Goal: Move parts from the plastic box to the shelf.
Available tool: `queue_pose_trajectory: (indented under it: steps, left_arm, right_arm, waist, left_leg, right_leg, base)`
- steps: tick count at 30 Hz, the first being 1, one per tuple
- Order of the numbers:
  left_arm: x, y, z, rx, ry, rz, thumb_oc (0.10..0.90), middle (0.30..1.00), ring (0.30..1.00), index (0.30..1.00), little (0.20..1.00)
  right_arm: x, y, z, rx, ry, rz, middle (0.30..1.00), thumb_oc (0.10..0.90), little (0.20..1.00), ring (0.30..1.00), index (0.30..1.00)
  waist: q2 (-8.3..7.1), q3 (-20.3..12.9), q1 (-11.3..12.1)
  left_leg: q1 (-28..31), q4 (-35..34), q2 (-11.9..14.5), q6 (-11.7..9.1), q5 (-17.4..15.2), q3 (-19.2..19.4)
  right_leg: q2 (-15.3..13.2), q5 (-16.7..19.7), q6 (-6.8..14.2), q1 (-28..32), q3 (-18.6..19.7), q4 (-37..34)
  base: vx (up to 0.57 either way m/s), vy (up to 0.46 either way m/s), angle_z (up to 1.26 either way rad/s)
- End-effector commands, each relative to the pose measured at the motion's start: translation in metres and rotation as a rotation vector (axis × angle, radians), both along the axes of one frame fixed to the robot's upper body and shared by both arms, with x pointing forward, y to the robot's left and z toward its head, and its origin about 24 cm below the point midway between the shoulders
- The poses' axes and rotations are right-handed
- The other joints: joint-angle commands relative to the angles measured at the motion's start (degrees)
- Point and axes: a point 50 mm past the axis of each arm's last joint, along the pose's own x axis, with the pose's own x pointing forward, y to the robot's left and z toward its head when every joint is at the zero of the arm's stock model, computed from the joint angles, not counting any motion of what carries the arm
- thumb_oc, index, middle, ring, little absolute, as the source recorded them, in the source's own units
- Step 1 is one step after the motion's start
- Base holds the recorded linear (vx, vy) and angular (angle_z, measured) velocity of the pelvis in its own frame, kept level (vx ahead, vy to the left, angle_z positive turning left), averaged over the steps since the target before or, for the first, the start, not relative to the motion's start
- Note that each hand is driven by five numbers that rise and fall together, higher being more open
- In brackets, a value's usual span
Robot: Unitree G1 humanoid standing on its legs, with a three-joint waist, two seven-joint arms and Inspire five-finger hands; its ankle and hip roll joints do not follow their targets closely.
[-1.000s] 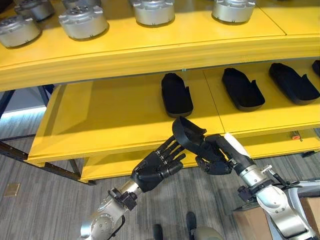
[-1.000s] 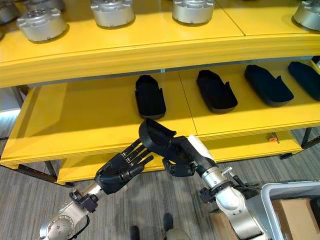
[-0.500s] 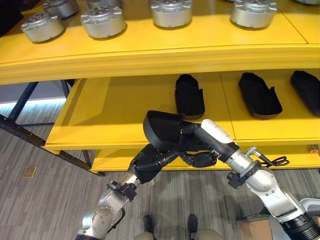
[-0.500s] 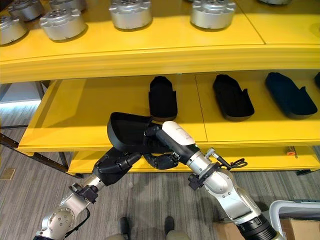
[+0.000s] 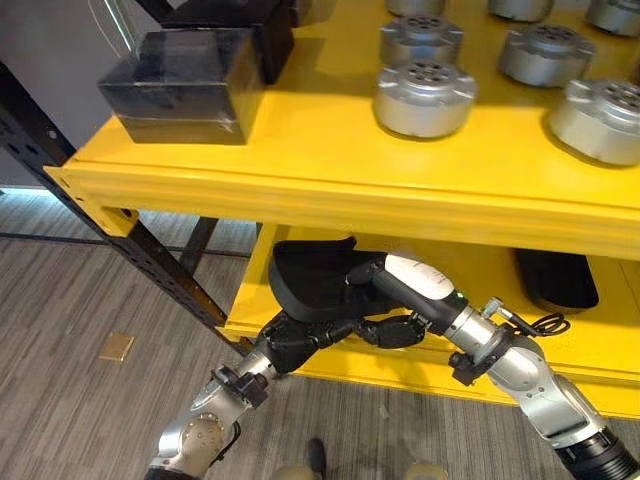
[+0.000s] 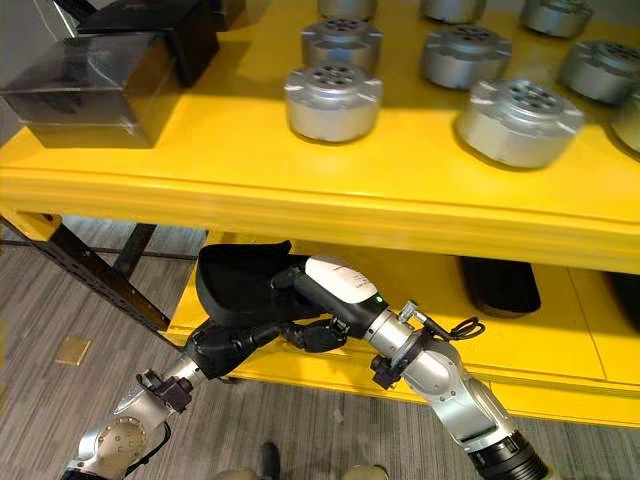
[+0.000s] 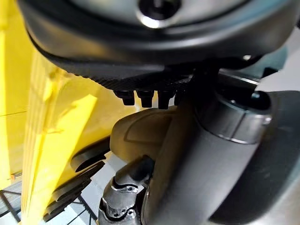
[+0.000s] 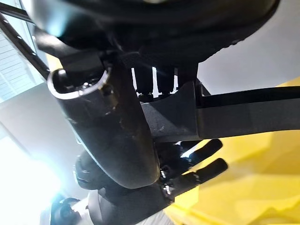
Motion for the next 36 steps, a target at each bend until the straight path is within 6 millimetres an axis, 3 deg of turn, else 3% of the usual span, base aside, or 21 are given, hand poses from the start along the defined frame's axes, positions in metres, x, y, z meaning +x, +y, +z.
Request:
queue_pose_trajectory:
  steps: [1, 4, 6, 7, 9, 15, 22, 26, 28, 31, 32, 34, 36]
  left_arm:
    - [0.009, -0.011, 0.050, -0.124, -0.231, -0.026, 0.900, 1.000, 1.000, 1.000, 1.000]
    - [0.008, -0.016, 0.050, -0.139, -0.220, -0.062, 0.900, 1.000, 1.000, 1.000, 1.000]
    - [0.008, -0.020, 0.050, -0.148, -0.215, -0.086, 0.900, 1.000, 1.000, 1.000, 1.000]
    - [0.008, -0.022, 0.050, -0.144, -0.217, -0.097, 0.900, 1.000, 1.000, 1.000, 1.000]
    - [0.005, -0.025, 0.047, -0.156, -0.206, -0.123, 0.900, 1.000, 1.000, 1.000, 1.000]
    - [0.001, -0.027, 0.046, -0.171, -0.176, -0.118, 0.900, 1.000, 1.000, 1.000, 1.000]
    - [-0.005, -0.027, 0.038, -0.193, -0.117, -0.126, 0.900, 1.000, 1.000, 1.000, 1.000]
    - [-0.008, -0.033, 0.031, -0.201, -0.059, -0.137, 0.900, 1.000, 1.000, 1.000, 1.000]
    - [-0.007, -0.032, 0.029, -0.174, -0.060, -0.103, 0.900, 1.000, 1.000, 1.000, 1.000]
    - [-0.007, -0.021, 0.027, -0.162, -0.048, -0.015, 0.900, 1.000, 1.000, 1.000, 1.000]
    - [-0.007, -0.020, 0.027, -0.154, -0.046, -0.007, 0.900, 1.000, 1.000, 1.000, 1.000]
    - [-0.008, -0.019, 0.025, -0.159, -0.033, -0.002, 0.900, 1.000, 1.000, 1.000, 1.000]
    - [-0.011, -0.020, 0.022, -0.196, -0.006, -0.019, 0.900, 1.000, 1.000, 1.000, 1.000]
  right_arm:
    - [-0.011, 0.017, 0.052, 0.099, -0.303, 0.143, 0.300, 0.400, 0.300, 0.300, 0.300]
    - [-0.011, 0.016, 0.054, 0.063, -0.328, 0.121, 0.300, 0.400, 0.300, 0.300, 0.300]
    - [-0.009, 0.014, 0.056, 0.052, -0.348, 0.107, 0.300, 0.400, 0.300, 0.300, 0.300]
    - [-0.008, 0.013, 0.057, 0.043, -0.353, 0.095, 0.300, 0.400, 0.300, 0.300, 0.300]
    - [-0.004, 0.007, 0.058, 0.015, -0.334, 0.071, 0.300, 0.400, 0.300, 0.300, 0.300]
    - [-0.001, -0.010, 0.054, -0.045, -0.241, 0.024, 0.300, 0.400, 0.300, 0.300, 0.300]
    - [0.001, -0.025, 0.047, -0.100, -0.171, -0.035, 0.300, 0.400, 0.300, 0.300, 0.300]
    - [0.005, -0.035, 0.040, -0.142, -0.109, -0.082, 0.300, 0.400, 0.300, 0.300, 0.300]
    - [0.006, -0.033, 0.037, -0.139, -0.080, -0.076, 0.300, 0.400, 0.300, 0.300, 0.300]
    - [0.007, -0.021, 0.035, -0.129, -0.073, -0.016, 0.300, 0.400, 0.300, 0.300, 0.300]
    - [0.008, -0.020, 0.034, -0.120, -0.066, -0.018, 0.300, 0.400, 0.300, 0.300, 0.300]
    - [0.008, -0.021, 0.031, -0.104, -0.057, -0.050, 0.300, 0.400, 0.300, 0.300, 0.300]
    - [0.008, -0.032, 0.024, -0.094, -0.034, -0.113, 0.300, 0.400, 0.300, 0.300, 0.300]
  waist:
    - [1.30, -4.97, 0.42]
    - [0.62, -4.92, -0.57]
    - [-0.01, -4.69, -1.19]
    - [-0.48, -4.34, -1.57]
    - [-0.98, -4.27, -1.89]
    - [-2.30, -4.52, -1.95]
    - [-2.53, -5.38, -3.32]
    - [-2.69, -5.40, -4.83]
    - [-2.98, -5.06, -4.78]
    - [-3.46, -3.89, -2.59]
    - [-3.49, -3.64, -2.31]
    - [-3.38, -2.91, -2.20]
    - [-2.59, -2.38, -2.60]
  left_leg:
    - [0.50, -1.53, 2.19, -2.40, 0.04, 1.98]
    - [0.65, -2.03, 0.98, -1.79, -0.85, 0.18]
    - [0.26, -1.59, 0.50, -1.70, -1.82, -1.04]
    - [0.19, -1.33, 0.25, -1.56, -2.63, -1.89]
    - [0.26, -0.93, 1.20, -2.13, -2.58, -1.89]
    - [1.42, -1.45, 3.50, -4.08, -2.06, 0.92]
    - [3.53, -3.08, 4.19, -4.98, -1.82, 2.50]
    - [4.31, -1.93, 3.79, -4.74, -3.24, 3.97]
    - [4.58, -0.99, 3.70, -4.52, -4.05, 5.94]
    - [4.56, 0.59, 4.89, -4.26, -4.85, 10.74]
    - [4.00, 1.27, 5.12, -4.05, -4.92, 10.55]
    - [1.75, 3.46, 5.57, -3.03, -4.89, 7.58]
    - [-0.57, 4.70, 6.08, -2.22, -4.35, 2.96]
  right_leg:
    - [4.79, 4.23, 0.87, 0.76, -0.46, -3.04]
    - [8.31, 3.94, 1.01, -1.19, 3.22, -6.89]
    - [8.78, 5.37, 1.62, -2.19, 6.21, -11.89]
    - [8.42, 8.12, 2.50, -3.58, 8.34, -13.36]
    - [8.63, 6.92, 2.89, -1.76, 9.77, -17.35]
    - [8.24, 6.39, 3.85, 1.07, 7.02, -22.70]
    - [8.30, 6.96, 3.68, 3.22, 7.51, -25.78]
    - [8.47, 7.73, 3.82, 2.79, 8.89, -26.34]
    - [8.00, 8.15, 4.07, 2.02, 6.97, -25.81]
    - [6.10, 7.62, 4.66, 0.26, -1.14, -21.70]
    - [5.64, 7.32, 4.60, -0.22, -1.24, -20.29]
    - [4.73, 7.16, 3.98, -1.86, 2.71, -12.81]
    - [5.88, 4.77, 2.74, -2.74, 7.70, -4.10]
  base:
    - [0.14, 0.102, -0.24]
    - [0.07, -0.014, 0.08]
    - [0.01, -0.116, 0.23]
    - [0.00, -0.137, 0.23]
    - [0.05, -0.174, 0.49]
    - [0.02, -0.122, 0.19]
    - [0.03, -0.048, -0.29]
    - [0.04, -0.002, -0.20]
    - [-0.01, -0.013, -0.22]
    - [-0.14, -0.152, -0.72]
    - [-0.26, -0.274, -1.50]
    - [-0.20, -0.231, -0.57]
    - [-0.21, -0.272, 0.47]
